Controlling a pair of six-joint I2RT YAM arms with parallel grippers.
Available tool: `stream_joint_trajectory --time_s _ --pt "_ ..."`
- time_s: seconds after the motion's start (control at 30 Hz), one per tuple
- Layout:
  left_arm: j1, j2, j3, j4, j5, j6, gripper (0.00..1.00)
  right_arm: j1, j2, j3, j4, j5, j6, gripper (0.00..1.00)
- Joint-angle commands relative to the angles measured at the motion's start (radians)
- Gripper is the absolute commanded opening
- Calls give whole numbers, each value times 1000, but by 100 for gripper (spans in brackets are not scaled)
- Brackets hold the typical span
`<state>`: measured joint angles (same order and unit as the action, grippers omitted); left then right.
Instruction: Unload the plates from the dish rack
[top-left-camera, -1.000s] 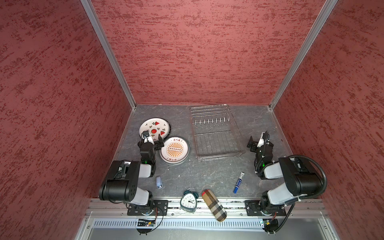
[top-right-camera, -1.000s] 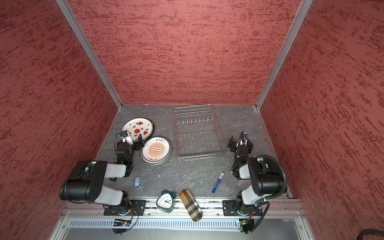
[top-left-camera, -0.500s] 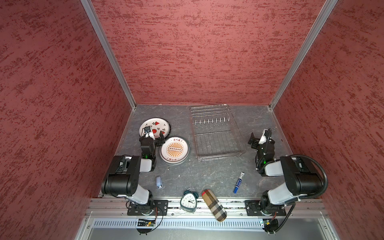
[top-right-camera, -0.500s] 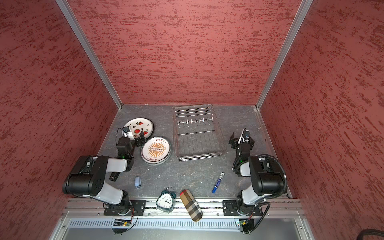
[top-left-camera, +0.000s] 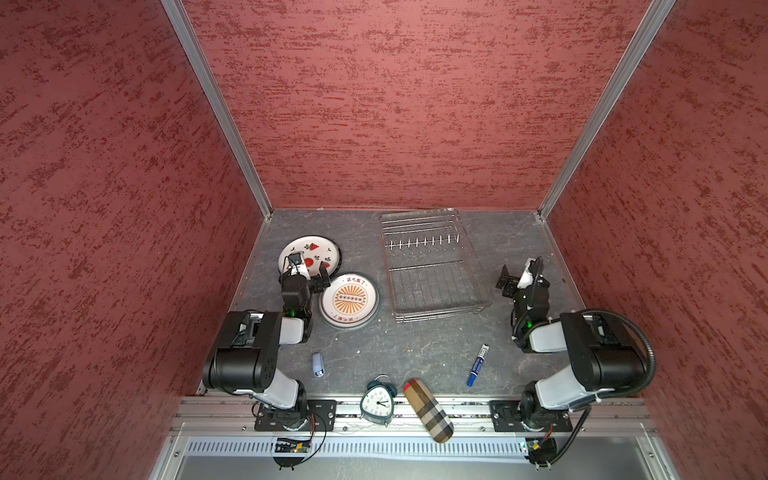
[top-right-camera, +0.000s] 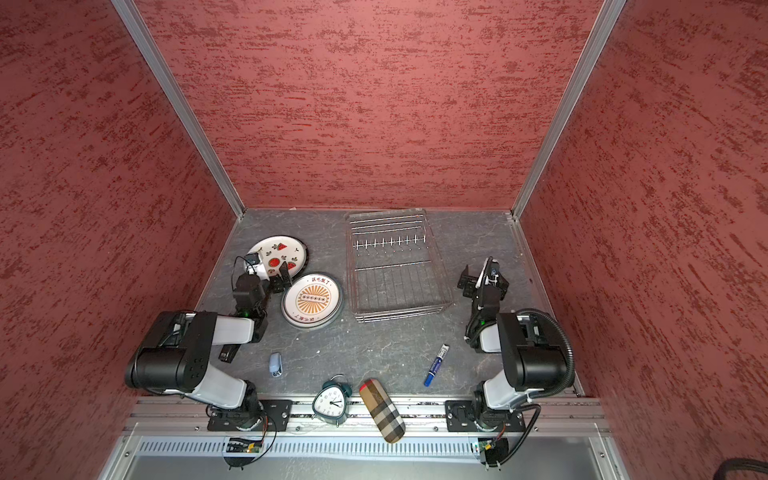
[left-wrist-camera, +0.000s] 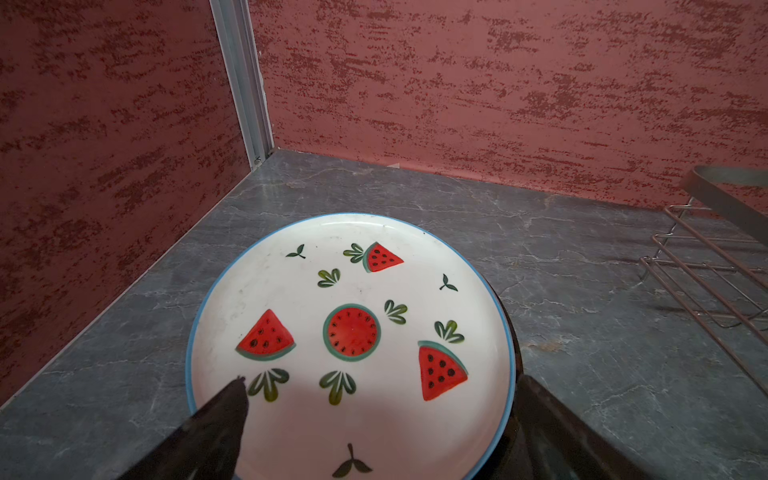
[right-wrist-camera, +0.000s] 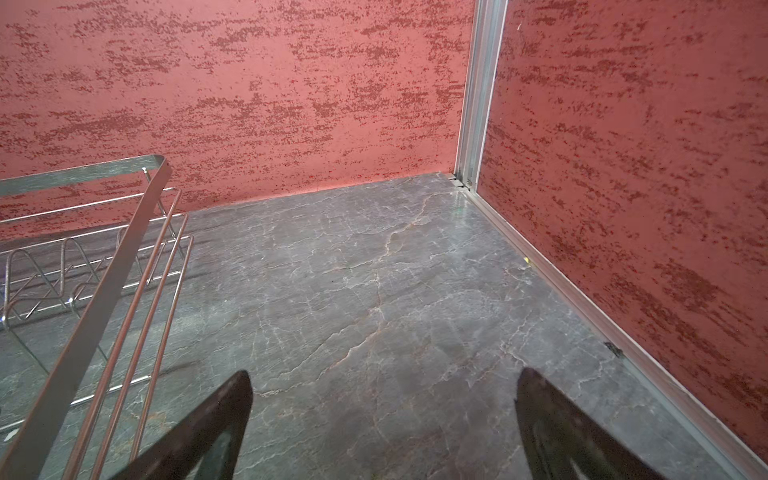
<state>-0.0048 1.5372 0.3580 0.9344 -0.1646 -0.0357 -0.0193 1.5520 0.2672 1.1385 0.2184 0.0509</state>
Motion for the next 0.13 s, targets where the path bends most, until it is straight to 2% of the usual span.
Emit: stream_joint_trajectory --time_s 0.0,0.1 --pt "3 -2 6 -5 2 11 100 -10 -6 15 14 -27 1 99" --pt "3 -2 5 -5 3 11 99 -12 -5 12 22 -27 -1 99"
